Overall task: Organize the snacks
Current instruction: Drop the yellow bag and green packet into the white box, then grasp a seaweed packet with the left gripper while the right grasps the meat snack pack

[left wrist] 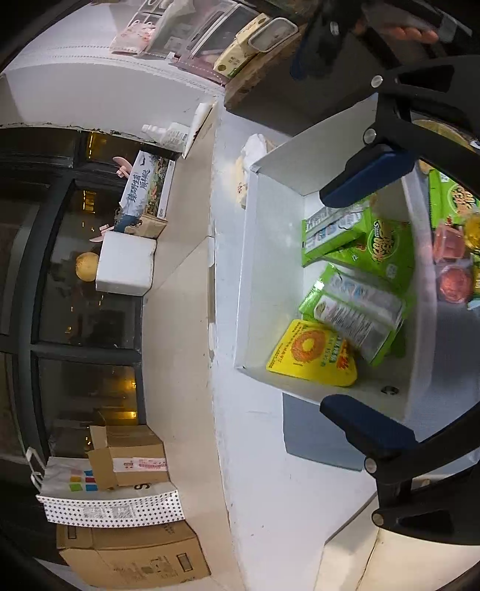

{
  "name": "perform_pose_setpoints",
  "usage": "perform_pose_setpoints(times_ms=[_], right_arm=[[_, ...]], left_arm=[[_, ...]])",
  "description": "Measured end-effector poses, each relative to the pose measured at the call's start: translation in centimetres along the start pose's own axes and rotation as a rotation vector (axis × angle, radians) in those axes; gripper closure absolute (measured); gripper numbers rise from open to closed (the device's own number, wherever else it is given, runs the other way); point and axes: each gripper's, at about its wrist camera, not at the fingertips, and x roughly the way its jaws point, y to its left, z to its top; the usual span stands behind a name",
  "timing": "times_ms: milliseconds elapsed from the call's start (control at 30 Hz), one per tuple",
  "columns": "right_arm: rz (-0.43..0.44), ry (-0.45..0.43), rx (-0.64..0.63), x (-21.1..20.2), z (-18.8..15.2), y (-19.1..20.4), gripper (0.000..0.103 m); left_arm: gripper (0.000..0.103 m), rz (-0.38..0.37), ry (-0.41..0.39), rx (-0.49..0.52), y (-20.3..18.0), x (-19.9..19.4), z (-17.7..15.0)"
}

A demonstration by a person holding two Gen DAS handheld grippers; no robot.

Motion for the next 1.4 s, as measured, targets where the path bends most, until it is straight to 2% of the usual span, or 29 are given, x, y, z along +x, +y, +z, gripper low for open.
perform_pose_setpoints(times_ms=[133,233,367,467,533,600,700,833,967,1033,1133,1233,1367,1400], right_arm=[[0.071,-0.051,-0.036,-3.7,-2.2,1.6,0.0],[0.058,-0.036,-0.063,-5.2,-4.9,2.4,0.0],[0.006,-0.001,-0.069,-7.0,-10.4,2.3,0.0],[-0.07,0.009,-0.036,-8.0,-14.4,1.0,0.0],[-0.099,0.033,-0.01,-7.9,-16.9,-0.2,0.0],[-0.129,0.113,-0.002,-6.7,-18.7,-1.4,0.0],[-0.144,0.15,0.026,-5.5,-19.8,-2.7,0.0],[-0.129,0.173,0.053,-4.6,-20.1,-3.6,0.0],[-0.134,0.201,-0.006,-3.2,-20.2,-2.8,0.0],[-0.13,0.215,-0.067,-2.1,-20.2,-2.0,0.0],[-0.18,0.286,-0.2,0.3,-20.3,-0.6,0.0],[-0.213,0.314,-0.214,2.0,-20.3,-1.0,0.0],[-0.19,0.315,-0.213,2.0,-20.5,-1.0,0.0],[-0.206,0.306,-0.22,1.8,-20.6,-0.9,0.004]], left_arm=[[0.0,-0.015,-0.016,0.019,-0.6,-2.3,-1.4],[0.0,-0.022,-0.048,0.043,-1.7,-5.2,-3.6],[0.0,-0.032,-0.067,0.002,-2.7,-9.3,-8.5],[0.0,-0.067,-0.05,-0.05,-3.2,-11.4,-12.7],[0.0,-0.06,-0.038,-0.072,-3.6,-12.1,-15.4],[0.0,-0.07,-0.013,-0.087,-3.9,-12.3,-17.4],[0.0,-0.061,0.013,-0.091,-4.3,-11.9,-19.1],[0.0,-0.073,0.04,-0.083,-4.8,-11.1,-19.8],[0.0,-0.085,0.053,-0.08,-5.3,-10.5,-20.0],[0.0,-0.093,0.057,-0.078,-5.4,-10.4,-20.2],[0.0,-0.104,0.062,-0.075,-5.6,-10.3,-20.3],[0.0,-0.107,0.07,-0.075,-5.6,-10.1,-20.4],[0.0,-0.108,0.078,-0.077,-5.6,-9.8,-20.6],[0.0,-0.107,0.083,-0.078,-5.6,-9.6,-20.7]])
